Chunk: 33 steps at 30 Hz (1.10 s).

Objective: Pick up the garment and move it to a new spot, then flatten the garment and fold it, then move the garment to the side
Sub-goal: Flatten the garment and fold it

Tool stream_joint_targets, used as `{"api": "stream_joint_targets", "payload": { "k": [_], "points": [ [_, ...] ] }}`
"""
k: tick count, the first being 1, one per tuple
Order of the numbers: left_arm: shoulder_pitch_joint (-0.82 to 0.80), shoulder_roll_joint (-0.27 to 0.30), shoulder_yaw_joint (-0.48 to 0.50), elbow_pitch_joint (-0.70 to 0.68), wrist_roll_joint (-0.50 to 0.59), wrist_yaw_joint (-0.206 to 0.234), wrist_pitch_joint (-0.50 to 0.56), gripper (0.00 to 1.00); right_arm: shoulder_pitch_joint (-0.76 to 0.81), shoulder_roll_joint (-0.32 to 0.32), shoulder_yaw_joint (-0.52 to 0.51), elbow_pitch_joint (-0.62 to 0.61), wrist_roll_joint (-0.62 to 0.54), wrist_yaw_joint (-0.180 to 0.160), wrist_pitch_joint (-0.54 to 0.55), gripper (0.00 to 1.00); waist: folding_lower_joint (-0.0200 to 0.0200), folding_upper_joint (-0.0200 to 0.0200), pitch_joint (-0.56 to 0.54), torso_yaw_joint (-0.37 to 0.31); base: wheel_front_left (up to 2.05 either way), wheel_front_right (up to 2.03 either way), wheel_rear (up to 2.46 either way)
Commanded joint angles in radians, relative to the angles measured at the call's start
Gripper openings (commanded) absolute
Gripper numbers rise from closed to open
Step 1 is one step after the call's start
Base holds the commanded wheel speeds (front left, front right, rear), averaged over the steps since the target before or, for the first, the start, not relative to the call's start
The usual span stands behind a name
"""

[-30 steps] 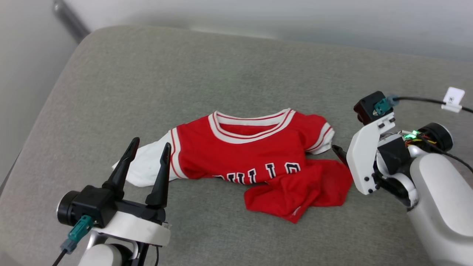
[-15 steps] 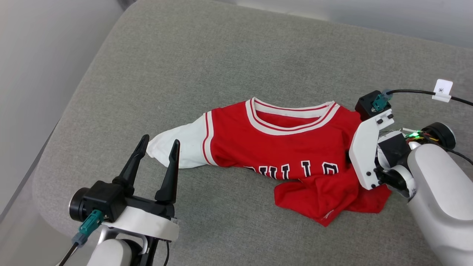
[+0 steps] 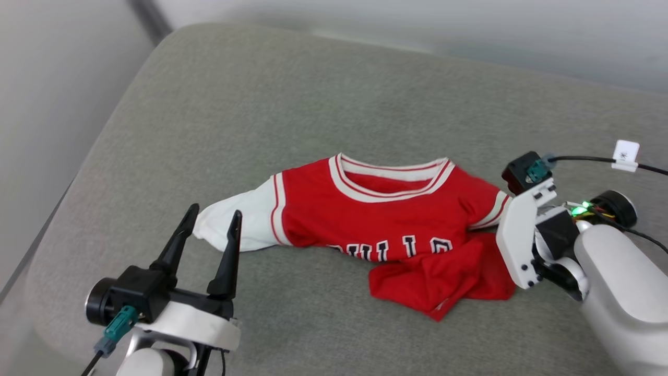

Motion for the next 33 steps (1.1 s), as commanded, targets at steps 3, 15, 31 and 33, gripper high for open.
{"api": "stream_joint_targets", "payload": {
  "k": [3,15,31,33],
  "points": [
    [0.030,0.011,0.017,-0.008,0.010,-0.002,-0.003,1.00,0.030,-0.049,0.014,-0.022,0.014,-0.001,-0.028,0.00,-0.0001,-0.0001,-0.064,-0.075,0.00,0.00,0.00],
    [0.063,0.003,0.037,-0.036,0.017,0.000,-0.003,1.00,0.113,-0.316,0.023,-0.169,0.030,-0.001,0.004,0.00,-0.0001,-0.0001,-0.095,-0.202,0.00,0.00,0.00],
    [0.030,0.009,0.045,-0.012,0.013,-0.011,-0.003,1.00,0.159,-0.255,-0.144,-0.087,-0.090,-0.001,-0.095,1.00,-0.0001,-0.0001,-0.085,-0.254,0.00,0.00,0.00],
    [0.037,0.015,0.050,-0.009,0.010,-0.010,-0.003,1.00,0.162,-0.222,-0.179,-0.112,-0.083,-0.001,-0.124,1.00,-0.0001,-0.0001,-0.099,-0.269,0.00,0.00,0.00]
  ]
}}
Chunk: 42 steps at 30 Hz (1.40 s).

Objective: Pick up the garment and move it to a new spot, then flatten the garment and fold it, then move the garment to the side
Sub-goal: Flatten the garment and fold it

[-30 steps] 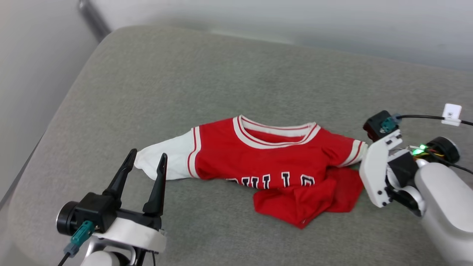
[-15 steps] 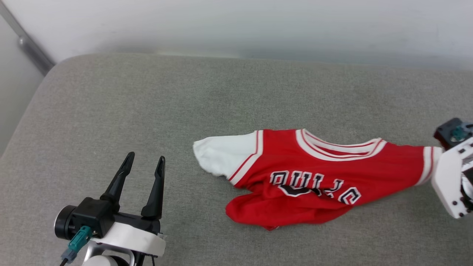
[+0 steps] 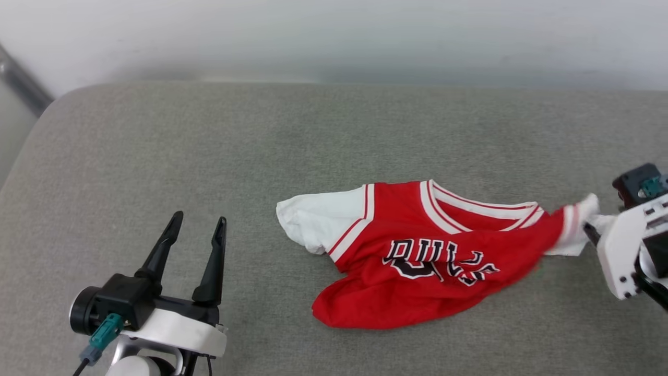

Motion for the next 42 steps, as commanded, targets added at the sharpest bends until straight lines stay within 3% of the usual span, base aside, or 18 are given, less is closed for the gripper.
{"api": "stream_joint_targets", "payload": {
  "k": [1,8,16,21,25,32,35,39,42],
  "points": [
    [0.006,0.005,0.009,0.002,-0.006,0.001,-0.003,1.00,0.003,0.026,-0.024,-0.028,0.003,-0.001,-0.023,1.00,0.0000,-0.0001,-0.022,-0.024,0.00,0.00,0.00],
    [0.024,0.016,0.024,-0.011,-0.015,0.007,-0.002,1.00,0.081,0.118,-0.145,-0.166,-0.023,-0.001,-0.124,1.00,0.0000,-0.0001,-0.052,-0.071,0.00,0.00,0.00],
    [0.031,0.033,0.038,-0.037,-0.033,0.015,0.013,1.00,0.263,0.326,-0.333,-0.366,-0.070,-0.001,-0.321,1.00,0.0000,-0.0001,-0.057,-0.120,0.00,0.00,0.00],
    [-0.024,0.078,0.027,-0.061,-0.060,0.000,0.078,1.00,0.320,0.422,-0.396,-0.451,-0.101,-0.001,-0.423,1.00,0.0000,-0.0001,-0.045,-0.153,0.00,0.00,0.00],
    [-0.113,0.145,-0.021,-0.053,-0.132,-0.012,0.255,1.00,0.330,0.456,-0.419,-0.502,-0.126,-0.001,-0.460,1.00,0.0000,-0.0001,-0.020,-0.171,0.00,0.00,0.00],
    [-0.331,0.266,-0.142,0.019,-0.352,-0.018,0.722,1.00,0.311,0.481,-0.444,-0.555,-0.159,-0.001,-0.468,1.00,0.0000,-0.0001,0.033,-0.195,0.00,0.00,0.00],
    [-0.406,0.316,-0.201,0.057,-0.400,-0.018,0.884,1.00,0.307,0.492,-0.443,-0.558,-0.166,-0.001,-0.474,1.00,0.0000,-0.0001,0.058,-0.208,0.00,0.00,0.00],
    [-0.484,0.344,-0.256,0.111,-0.438,-0.018,1.020,1.00,0.303,0.503,-0.433,-0.551,-0.180,-0.001,-0.485,1.00,0.0000,-0.0001,0.093,-0.228,0.00,0.00,0.00],
    [-0.517,0.359,-0.299,0.156,-0.430,-0.019,1.052,1.00,0.298,0.510,-0.422,-0.545,-0.186,-0.001,-0.494,1.00,0.0000,-0.0001,0.117,-0.245,0.00,0.00,0.00]
  ]
}}
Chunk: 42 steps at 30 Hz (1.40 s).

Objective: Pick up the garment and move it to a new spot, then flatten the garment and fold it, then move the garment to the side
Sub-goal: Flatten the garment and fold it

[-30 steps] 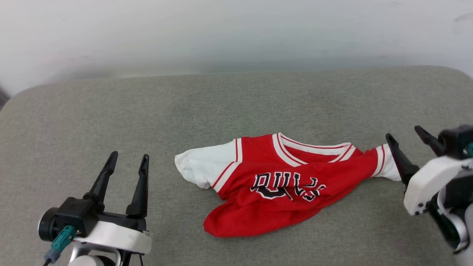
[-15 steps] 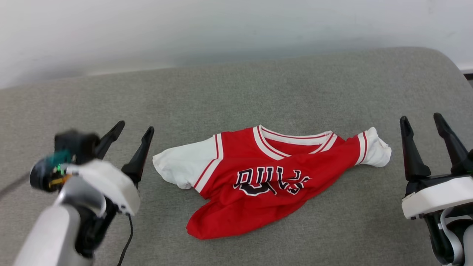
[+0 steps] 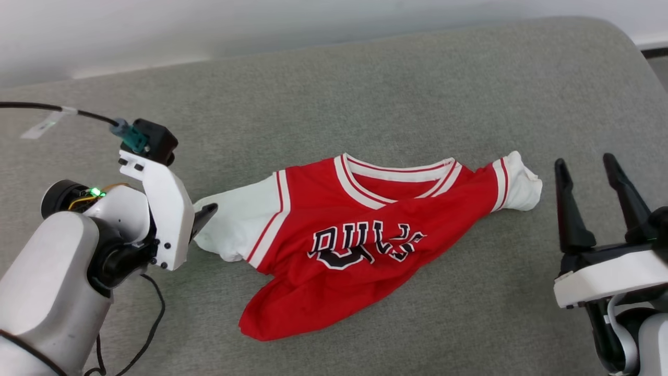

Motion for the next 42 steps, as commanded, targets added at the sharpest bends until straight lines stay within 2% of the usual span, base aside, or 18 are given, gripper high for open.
{"api": "stream_joint_targets", "payload": {
  "k": [1,9,10,11,13,17,24,32,36,37,38,42],
  "points": [
    [-0.013,0.009,-0.013,0.015,0.009,-0.001,0.004,1.00,-0.016,0.004,0.003,0.002,-0.009,0.000,-0.007,1.00,0.0000,0.0000,0.022,-0.019,0.00,0.00,0.00],
    [-0.055,0.070,-0.120,0.123,0.052,-0.001,-0.025,1.00,-0.016,0.019,0.007,0.023,-0.021,0.000,-0.036,1.00,0.0000,0.0000,0.068,-0.050,0.00,0.00,0.00],
    [-0.053,0.078,-0.139,0.132,0.049,-0.001,-0.020,0.31,-0.014,0.020,0.007,0.025,-0.020,0.000,-0.039,1.00,0.0000,0.0000,0.070,-0.052,0.00,0.00,0.00],
    [-0.048,0.087,-0.161,0.137,0.041,-0.001,-0.016,0.00,-0.013,0.021,0.007,0.027,-0.021,0.000,-0.039,1.00,0.0000,0.0000,0.071,-0.053,0.00,0.00,0.00],
    [-0.042,0.105,-0.187,0.141,0.029,-0.001,-0.025,0.00,-0.010,0.023,0.005,0.031,-0.026,0.000,-0.042,1.00,0.0000,0.0000,0.069,-0.053,0.00,0.00,0.00],
    [-0.065,0.116,-0.155,0.167,0.042,0.008,-0.125,0.00,-0.004,0.024,0.004,0.037,-0.037,0.000,-0.032,1.00,0.0000,0.0000,0.057,-0.043,0.00,0.00,0.00],
    [-0.089,0.103,-0.077,0.225,0.078,0.073,-0.356,0.00,-0.001,0.011,0.001,0.041,-0.045,0.000,-0.006,1.00,0.0000,0.0000,0.033,-0.011,0.00,0.00,0.00],
    [-0.081,0.096,-0.023,0.290,0.082,0.122,-0.507,0.00,0.001,-0.005,0.004,0.050,-0.054,0.000,0.045,1.00,0.0000,0.0000,0.027,0.038,0.00,0.00,0.00],
    [-0.045,0.071,-0.027,0.316,0.077,0.125,-0.560,0.02,0.002,-0.012,0.013,0.056,-0.053,0.000,0.071,1.00,0.0000,0.0000,0.017,0.064,0.00,0.00,0.00],
    [-0.042,0.065,-0.028,0.318,0.079,0.127,-0.579,0.48,0.002,-0.015,0.016,0.058,-0.054,0.000,0.078,1.00,0.0000,0.0000,0.012,0.069,0.00,0.00,0.00],
    [-0.036,0.057,-0.026,0.319,0.080,0.128,-0.602,1.00,0.002,-0.017,0.019,0.061,-0.054,0.000,0.081,1.00,0.0000,0.0000,0.006,0.075,0.00,0.00,0.00],
    [-0.012,0.033,-0.019,0.305,0.078,0.126,-0.686,1.00,0.002,-0.024,0.028,0.065,-0.051,0.000,0.094,1.00,0.0000,0.0000,-0.017,0.092,0.00,0.00,0.00]
  ]
}}
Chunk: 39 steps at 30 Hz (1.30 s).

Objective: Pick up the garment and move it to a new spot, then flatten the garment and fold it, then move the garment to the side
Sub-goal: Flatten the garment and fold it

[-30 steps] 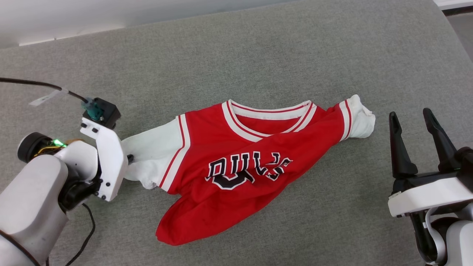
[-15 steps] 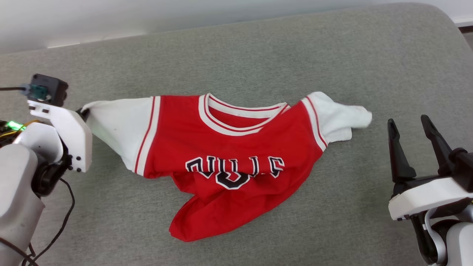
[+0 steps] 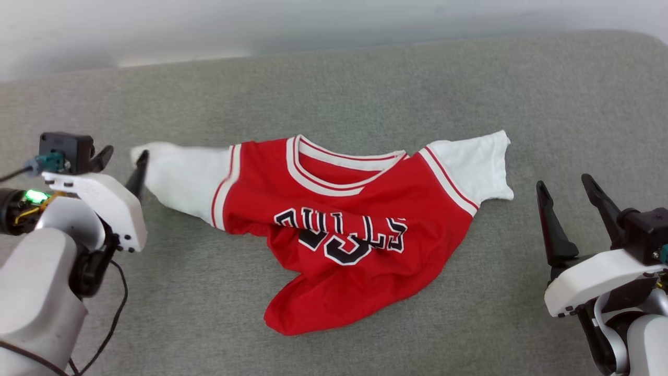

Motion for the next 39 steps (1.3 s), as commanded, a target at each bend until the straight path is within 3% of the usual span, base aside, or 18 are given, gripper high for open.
{"api": "stream_joint_targets", "payload": {
  "k": [1,9,15,19,27,31,34,39],
  "points": [
    [0.015,-0.001,0.004,-0.005,0.004,0.005,-0.013,1.00,0.002,-0.008,0.001,-0.001,0.004,-0.001,-0.001,1.00,-0.0001,0.0000,-0.016,0.013,0.00,0.00,0.00],
    [0.155,-0.024,0.054,-0.186,0.012,0.064,-0.268,1.00,0.039,-0.024,-0.007,-0.007,0.020,-0.001,0.020,1.00,-0.0001,0.0000,-0.104,0.057,0.00,0.00,0.00],
    [0.344,-0.038,0.053,-0.354,-0.002,0.118,-0.305,1.00,0.077,-0.015,-0.009,-0.015,0.026,-0.001,0.027,1.00,-0.0001,0.0000,-0.143,0.076,0.00,0.00,0.00],
    [0.426,-0.052,0.003,-0.448,-0.010,0.144,-0.234,1.00,0.092,-0.003,-0.011,-0.023,0.031,-0.001,0.027,1.00,-0.0001,0.0000,-0.146,0.081,0.00,0.00,0.00],
    [0.352,-0.086,-0.179,-0.559,0.002,0.109,0.075,1.00,0.097,0.011,-0.008,-0.038,0.022,-0.001,0.023,1.00,-0.0001,0.0000,-0.108,0.074,0.00,0.00,0.00],
    [0.237,-0.096,-0.248,-0.531,0.039,0.090,0.227,1.00,0.084,0.015,0.000,-0.040,0.016,-0.001,0.022,1.00,-0.0001,0.0000,-0.074,0.059,0.00,0.00,0.00],
    [0.165,-0.132,-0.311,-0.494,0.085,0.078,0.304,1.00,0.068,0.018,-0.003,-0.038,0.011,-0.001,0.018,1.00,-0.0001,0.0000,-0.048,0.040,0.00,0.00,0.00],
    [0.090,-0.188,-0.360,-0.419,0.069,0.037,0.388,1.00,0.056,0.030,-0.009,-0.032,0.004,-0.001,0.006,1.00,-0.0001,0.0000,-0.006,0.011,0.00,0.00,0.00]
  ]
}}
